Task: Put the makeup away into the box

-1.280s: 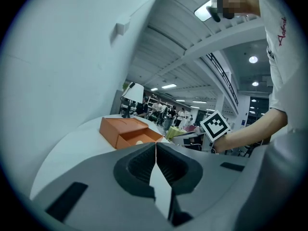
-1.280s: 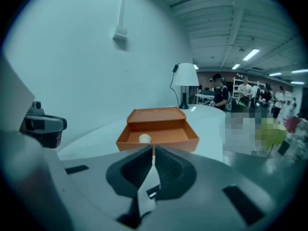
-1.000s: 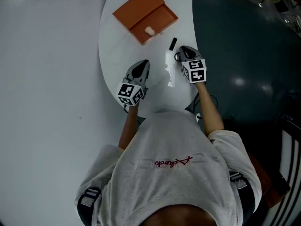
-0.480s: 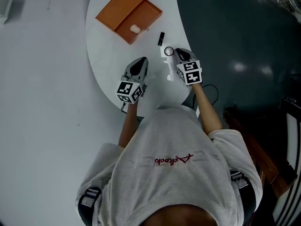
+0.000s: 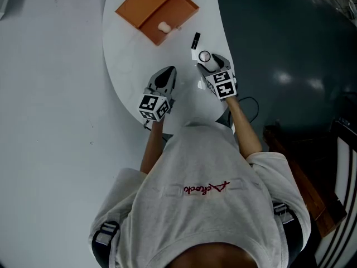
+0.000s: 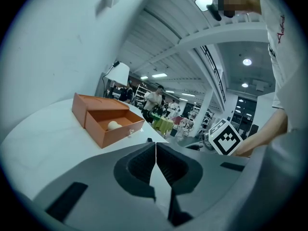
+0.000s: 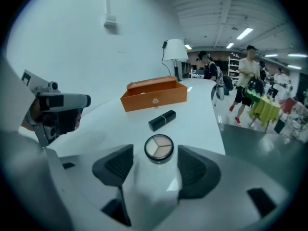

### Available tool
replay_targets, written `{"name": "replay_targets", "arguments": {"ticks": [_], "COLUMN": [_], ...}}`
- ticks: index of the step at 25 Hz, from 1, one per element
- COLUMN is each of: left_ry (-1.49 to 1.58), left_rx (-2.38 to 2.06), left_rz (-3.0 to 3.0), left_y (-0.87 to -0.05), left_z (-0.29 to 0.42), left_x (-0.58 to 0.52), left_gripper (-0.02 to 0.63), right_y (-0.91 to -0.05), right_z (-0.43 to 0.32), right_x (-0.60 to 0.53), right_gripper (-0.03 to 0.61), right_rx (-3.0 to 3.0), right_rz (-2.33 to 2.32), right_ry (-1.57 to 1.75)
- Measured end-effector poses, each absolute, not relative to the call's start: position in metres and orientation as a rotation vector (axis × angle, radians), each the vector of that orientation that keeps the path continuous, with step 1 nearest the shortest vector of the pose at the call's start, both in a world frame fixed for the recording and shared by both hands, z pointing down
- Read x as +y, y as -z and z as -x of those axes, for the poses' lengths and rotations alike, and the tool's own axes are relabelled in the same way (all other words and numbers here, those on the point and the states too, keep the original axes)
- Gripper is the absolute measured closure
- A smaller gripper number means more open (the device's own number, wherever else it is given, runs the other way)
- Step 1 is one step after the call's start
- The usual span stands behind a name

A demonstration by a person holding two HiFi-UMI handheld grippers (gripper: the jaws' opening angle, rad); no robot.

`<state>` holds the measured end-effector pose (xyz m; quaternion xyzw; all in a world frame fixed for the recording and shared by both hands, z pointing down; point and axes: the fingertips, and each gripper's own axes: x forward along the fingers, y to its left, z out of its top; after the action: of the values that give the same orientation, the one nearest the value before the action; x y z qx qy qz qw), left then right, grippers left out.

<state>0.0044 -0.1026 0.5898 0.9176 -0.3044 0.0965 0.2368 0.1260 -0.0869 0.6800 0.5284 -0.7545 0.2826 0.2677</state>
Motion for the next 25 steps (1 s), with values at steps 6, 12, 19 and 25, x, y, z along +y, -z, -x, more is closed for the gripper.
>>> {"name": "replay_targets", "arguments": {"ticks": [6, 12, 19, 25], "left_ry": [-0.262, -0.259, -0.252, -0.231], "left_rx": [-0.857, -0.861, -0.868, -0.883], "left_rz": [-2.502, -2.492, -2.49, -2.497], "left_y": [-0.59, -0.593, -0.592, -0.584], "left_z": [0.006, 0.01, 0.014, 0.016], "left_x": [-0.107, -0.112, -0.114, -0.116], "left_gripper": [0.601, 0.601, 0.601, 0.601], "right_y": [-0.682, -0.691, -0.692, -0.673], "right_z": [-0.125, -0.121, -0.121, -0.126], "right_x": [-0.097, -0.1, -0.102, -0.108], "right_gripper": [0.304, 0.305, 0.353, 0.353], "right_rx": [-2.006, -1.967, -1.954, -1.983], "right_rz": [-1.425, -1.383, -1.369, -1.423], "right_ry": [-0.749, -0.733, -0.719, -0.695]}}
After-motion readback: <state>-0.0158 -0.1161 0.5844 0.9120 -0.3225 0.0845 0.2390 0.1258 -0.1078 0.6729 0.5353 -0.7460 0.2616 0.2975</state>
